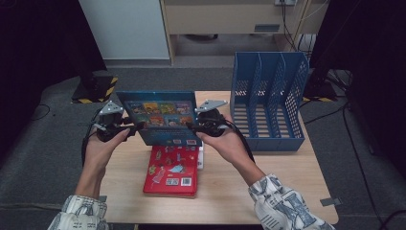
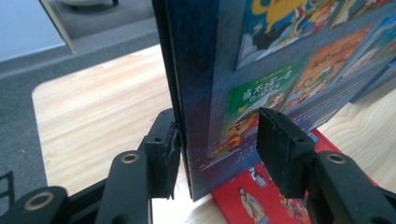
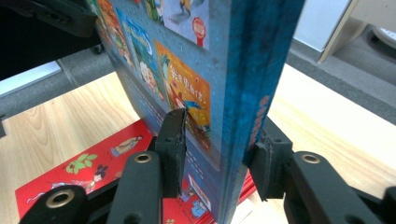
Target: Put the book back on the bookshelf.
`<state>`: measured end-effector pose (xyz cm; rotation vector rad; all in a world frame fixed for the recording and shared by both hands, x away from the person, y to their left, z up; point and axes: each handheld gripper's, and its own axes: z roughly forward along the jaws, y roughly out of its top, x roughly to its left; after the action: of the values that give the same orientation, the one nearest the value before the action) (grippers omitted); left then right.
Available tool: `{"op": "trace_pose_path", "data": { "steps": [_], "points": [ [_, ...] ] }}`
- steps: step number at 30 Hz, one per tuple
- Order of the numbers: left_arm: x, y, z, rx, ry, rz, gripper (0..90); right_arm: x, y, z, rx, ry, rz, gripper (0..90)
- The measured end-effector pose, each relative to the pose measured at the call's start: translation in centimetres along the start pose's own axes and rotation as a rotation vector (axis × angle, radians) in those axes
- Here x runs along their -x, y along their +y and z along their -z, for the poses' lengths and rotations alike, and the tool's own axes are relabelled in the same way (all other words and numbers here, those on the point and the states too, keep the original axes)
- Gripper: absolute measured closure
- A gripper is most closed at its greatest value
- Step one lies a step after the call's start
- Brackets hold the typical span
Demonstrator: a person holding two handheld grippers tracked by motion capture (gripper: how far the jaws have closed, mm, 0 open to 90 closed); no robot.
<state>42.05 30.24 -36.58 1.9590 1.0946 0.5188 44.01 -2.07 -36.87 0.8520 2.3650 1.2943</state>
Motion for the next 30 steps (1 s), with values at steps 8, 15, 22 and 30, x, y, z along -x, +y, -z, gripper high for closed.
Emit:
{"op": "trace_pose_path", "data": {
  "steps": [8, 15, 22, 30],
  "points": [
    [-0.1, 0.0, -0.2, 0.057, -0.011, 0.019, 45.1, 0.1, -0.4, -0.1, 0.018, 0.003, -0.020, 60.8],
    [-0.2, 0.0, -0.8, 0.099, -0.004, 0.060, 37.0, -0.4, -0.4, 0.1, 0.019, 0.013, -0.025, 62.6],
    [-0.2, 0.1, -1.1, 0.105, -0.014, 0.059, 33.0, -0.6, -0.8, 0.4, 0.026, 0.032, -0.025, 64.6],
    [-0.3, 0.3, -1.4, 0.112, -0.020, 0.070, 27.0, -1.6, -0.9, 0.8, 0.035, 0.054, -0.015, 65.0]
  ]
}}
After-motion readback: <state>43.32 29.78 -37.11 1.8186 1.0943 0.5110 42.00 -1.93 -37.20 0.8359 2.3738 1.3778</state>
